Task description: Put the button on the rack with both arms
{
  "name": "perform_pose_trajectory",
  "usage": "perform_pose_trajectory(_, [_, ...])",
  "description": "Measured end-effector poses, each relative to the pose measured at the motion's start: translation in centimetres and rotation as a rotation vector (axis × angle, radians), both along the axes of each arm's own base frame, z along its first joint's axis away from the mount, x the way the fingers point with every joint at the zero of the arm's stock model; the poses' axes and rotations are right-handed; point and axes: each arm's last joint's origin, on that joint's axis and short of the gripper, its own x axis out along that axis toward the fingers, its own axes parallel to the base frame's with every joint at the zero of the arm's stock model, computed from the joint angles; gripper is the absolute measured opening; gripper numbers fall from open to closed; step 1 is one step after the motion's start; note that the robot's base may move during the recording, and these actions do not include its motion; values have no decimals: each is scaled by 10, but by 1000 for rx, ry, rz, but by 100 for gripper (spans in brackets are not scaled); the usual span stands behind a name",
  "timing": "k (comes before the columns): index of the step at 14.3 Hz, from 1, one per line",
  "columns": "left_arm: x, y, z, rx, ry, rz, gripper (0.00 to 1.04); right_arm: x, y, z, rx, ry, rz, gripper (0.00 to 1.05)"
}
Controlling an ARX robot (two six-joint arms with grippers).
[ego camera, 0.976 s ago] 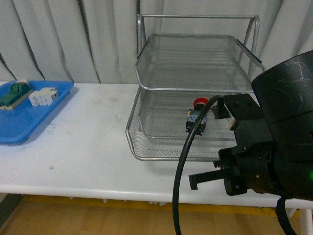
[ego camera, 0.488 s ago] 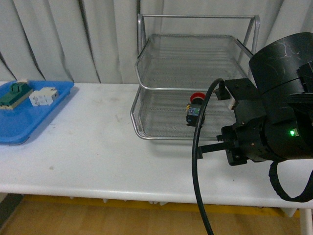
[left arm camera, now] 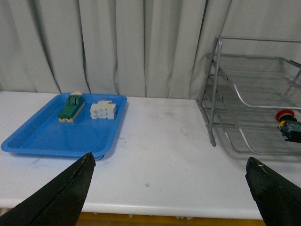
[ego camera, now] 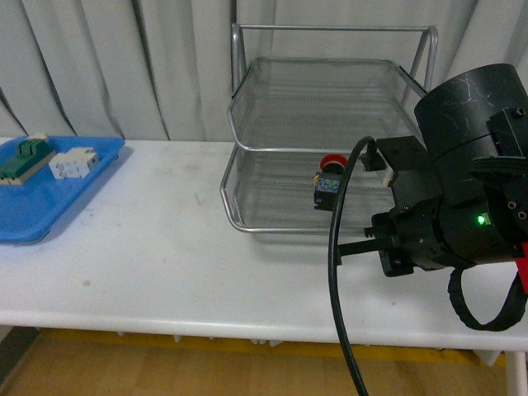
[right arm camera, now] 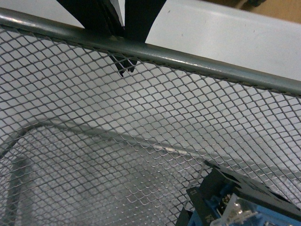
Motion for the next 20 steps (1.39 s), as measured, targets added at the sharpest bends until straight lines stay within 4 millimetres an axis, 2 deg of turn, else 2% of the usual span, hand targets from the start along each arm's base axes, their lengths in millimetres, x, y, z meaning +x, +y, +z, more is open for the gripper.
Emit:
perform_pose_trajectory(5, [0, 0, 0, 0, 0, 0, 98, 24, 2, 16, -3, -83, 1, 2])
perform_pose_trajectory(8, [0, 0, 0, 0, 0, 0, 98, 36, -1, 4, -37, -56, 6, 2])
perform_pose_trajectory(11, [0, 0, 0, 0, 0, 0, 98, 57, -10, -2, -60, -60, -7, 2])
perform_pose_trajectory(14, [0, 0, 0, 0, 0, 0, 98, 65, -14, -1, -59, -84, -27, 2])
perform_pose_trajectory(18, [0, 0, 0, 0, 0, 0, 98, 62, -17, -7, -48, -112, -36, 2])
perform_pose_trajectory(19, [0, 0, 0, 0, 0, 0, 98, 35, -19, -3, 40, -106, -13, 2])
perform_pose_trajectory(20, [0, 0, 0, 0, 0, 0, 98, 27, -19, 3, 69, -117, -9, 2])
